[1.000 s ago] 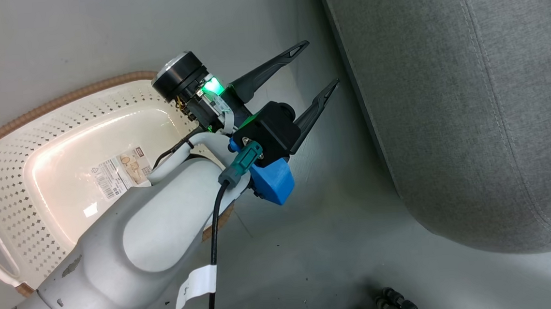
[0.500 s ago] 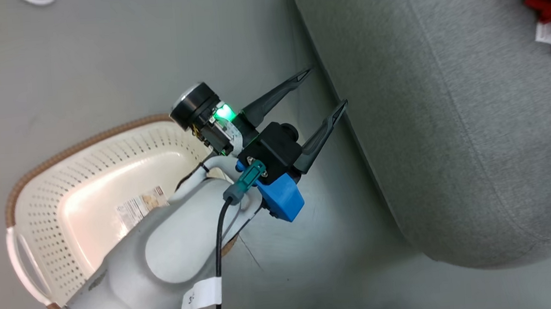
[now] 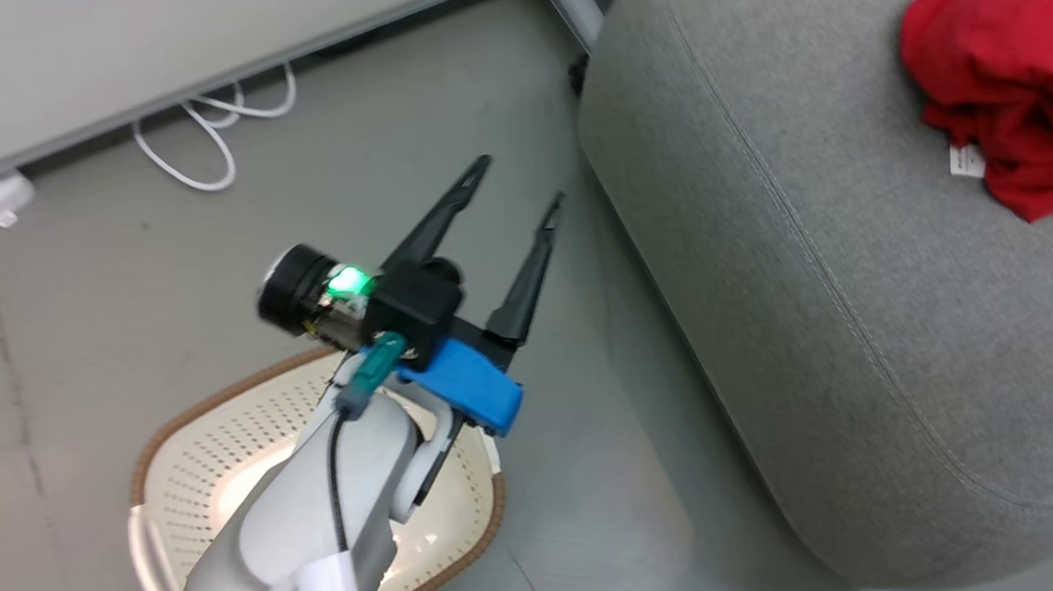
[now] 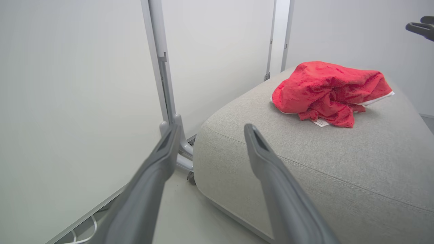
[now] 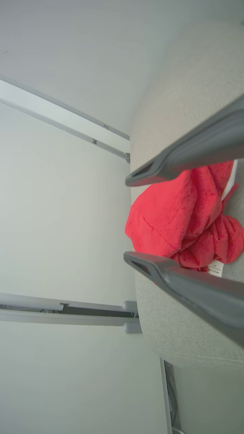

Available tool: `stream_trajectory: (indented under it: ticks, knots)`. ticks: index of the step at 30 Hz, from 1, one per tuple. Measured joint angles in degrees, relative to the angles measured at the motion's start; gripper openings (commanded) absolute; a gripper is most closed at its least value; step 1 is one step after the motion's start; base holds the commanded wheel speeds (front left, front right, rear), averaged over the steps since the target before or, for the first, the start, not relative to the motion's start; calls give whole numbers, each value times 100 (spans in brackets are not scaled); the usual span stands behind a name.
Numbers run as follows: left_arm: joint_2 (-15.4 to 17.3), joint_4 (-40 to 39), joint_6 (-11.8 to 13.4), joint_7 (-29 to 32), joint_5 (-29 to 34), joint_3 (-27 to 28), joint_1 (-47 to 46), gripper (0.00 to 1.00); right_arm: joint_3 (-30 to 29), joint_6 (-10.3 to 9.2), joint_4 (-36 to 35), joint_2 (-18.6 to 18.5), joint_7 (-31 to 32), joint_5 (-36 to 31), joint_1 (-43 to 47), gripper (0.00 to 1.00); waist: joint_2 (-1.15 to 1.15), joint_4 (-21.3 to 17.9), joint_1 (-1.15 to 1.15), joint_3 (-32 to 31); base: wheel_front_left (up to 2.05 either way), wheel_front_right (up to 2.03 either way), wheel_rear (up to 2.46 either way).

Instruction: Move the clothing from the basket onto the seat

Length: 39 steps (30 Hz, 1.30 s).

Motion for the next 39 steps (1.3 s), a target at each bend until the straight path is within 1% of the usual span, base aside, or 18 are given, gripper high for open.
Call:
stream_trajectory:
  ticks: [5, 13, 16, 21, 27, 30, 35, 39]
  knots:
    - [-47, -234, 93, -1, 92, 712, 455, 100, 593, 0, -256, 76, -1, 2, 59, 100, 0, 309, 0, -341, 0, 0, 0]
    - [-202, -499, 108, -1, 327, 1890, 1252, 100, 1467, 0, -398, 276, -1, 49, 181, 100, 0, 840, 0, -844, 0, 0, 0]
    - [-274, -586, 90, -1, 428, 2324, 1551, 100, 1756, 0, -408, 365, 0, 94, 277, 100, 0, 1029, 0, -1010, 0, 0, 0]
    - [-423, -661, -65, -2, 589, 2891, 2000, 100, 2036, 0, -368, 522, -1, 185, 439, 100, 0, 1320, 0, -1246, 0, 0, 0]
    - [-589, -655, -313, -7, 781, 3352, 2449, 100, 2168, 0, -214, 715, 0, 294, 788, 100, 0, 1575, 0, -1522, 0, 0, 0]
    - [-667, -649, -397, -8, 859, 3511, 2660, 100, 2189, 0, -135, 780, -1, 302, 979, 100, 0, 1674, 0, -1663, 0, 0, 0]
    - [-738, -651, -514, -7, 951, 3671, 2906, 100, 2195, 0, -18, 864, -1, 345, 1220, 100, 0, 1795, 0, -1836, 0, 0, 0]
    - [-761, -626, -558, -7, 981, 3782, 3027, 100, 2195, 0, 47, 922, -1, 348, 1348, 100, 0, 1850, 0, -1894, 0, 0, 0]
